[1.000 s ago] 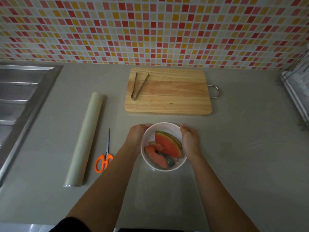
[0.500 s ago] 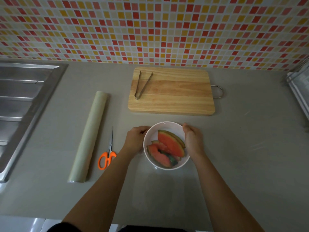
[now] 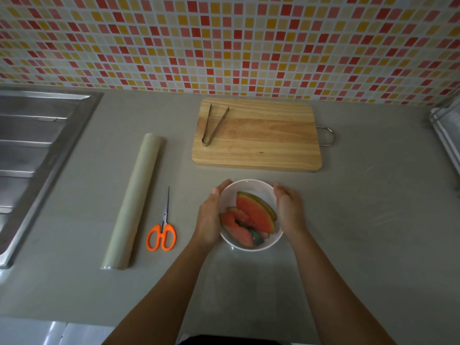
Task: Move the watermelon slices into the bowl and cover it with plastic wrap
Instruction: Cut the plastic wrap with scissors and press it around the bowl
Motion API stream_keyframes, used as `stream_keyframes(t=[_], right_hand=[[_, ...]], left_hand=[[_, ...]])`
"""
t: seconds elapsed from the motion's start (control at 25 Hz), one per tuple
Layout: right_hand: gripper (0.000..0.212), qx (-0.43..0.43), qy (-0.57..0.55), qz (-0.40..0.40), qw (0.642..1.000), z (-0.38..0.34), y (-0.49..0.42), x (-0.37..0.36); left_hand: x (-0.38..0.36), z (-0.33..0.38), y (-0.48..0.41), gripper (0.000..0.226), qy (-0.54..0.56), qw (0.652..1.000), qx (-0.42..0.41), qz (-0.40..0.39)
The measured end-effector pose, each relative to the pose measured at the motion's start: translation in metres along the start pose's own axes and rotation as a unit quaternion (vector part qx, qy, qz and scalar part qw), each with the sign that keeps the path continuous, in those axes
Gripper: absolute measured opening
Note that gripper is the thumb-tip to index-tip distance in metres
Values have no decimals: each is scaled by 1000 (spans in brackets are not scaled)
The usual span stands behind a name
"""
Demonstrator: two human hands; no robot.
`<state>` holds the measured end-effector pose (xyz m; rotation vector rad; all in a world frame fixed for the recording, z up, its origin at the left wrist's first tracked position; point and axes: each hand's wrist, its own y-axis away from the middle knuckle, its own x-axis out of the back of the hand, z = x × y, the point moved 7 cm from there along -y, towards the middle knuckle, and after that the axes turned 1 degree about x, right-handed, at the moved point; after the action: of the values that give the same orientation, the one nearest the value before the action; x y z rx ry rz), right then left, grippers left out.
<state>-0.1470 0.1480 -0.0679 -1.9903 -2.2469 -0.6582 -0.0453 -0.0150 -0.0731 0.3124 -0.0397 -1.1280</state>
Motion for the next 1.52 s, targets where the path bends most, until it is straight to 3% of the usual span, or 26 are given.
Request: stream_keyframes(t=[0.16, 0.32, 0.52, 0.68, 0.96, 1.16, 1.32, 1.52], right_hand=[[39, -5, -9, 18, 1000, 2, 0, 0], [39, -9, -11, 27, 1000, 3, 0, 0], [40, -29, -17, 40, 999, 5, 2, 0], [38, -76, -50, 51, 995, 10, 7, 1], [36, -92, -41, 59, 993, 10, 6, 1], [35, -108, -41, 78, 990, 14, 7, 2], [34, -123, -52, 72, 988, 15, 5, -1], [33, -135, -72, 58, 986, 21, 13, -1]], left_hand=[[5, -7, -1, 52, -4, 998, 37, 47], [7, -4, 3, 77, -131, 986, 74, 78], [-5, -2, 11, 75, 86, 989, 108, 55], [-13, -5, 16, 70, 183, 977, 94, 53], [-19, -17, 22, 67, 234, 954, 170, 82], [-6, -18, 17, 72, 94, 962, 189, 171], [12, -23, 24, 74, -64, 940, 224, 250], [24, -7, 24, 57, -234, 923, 135, 275]])
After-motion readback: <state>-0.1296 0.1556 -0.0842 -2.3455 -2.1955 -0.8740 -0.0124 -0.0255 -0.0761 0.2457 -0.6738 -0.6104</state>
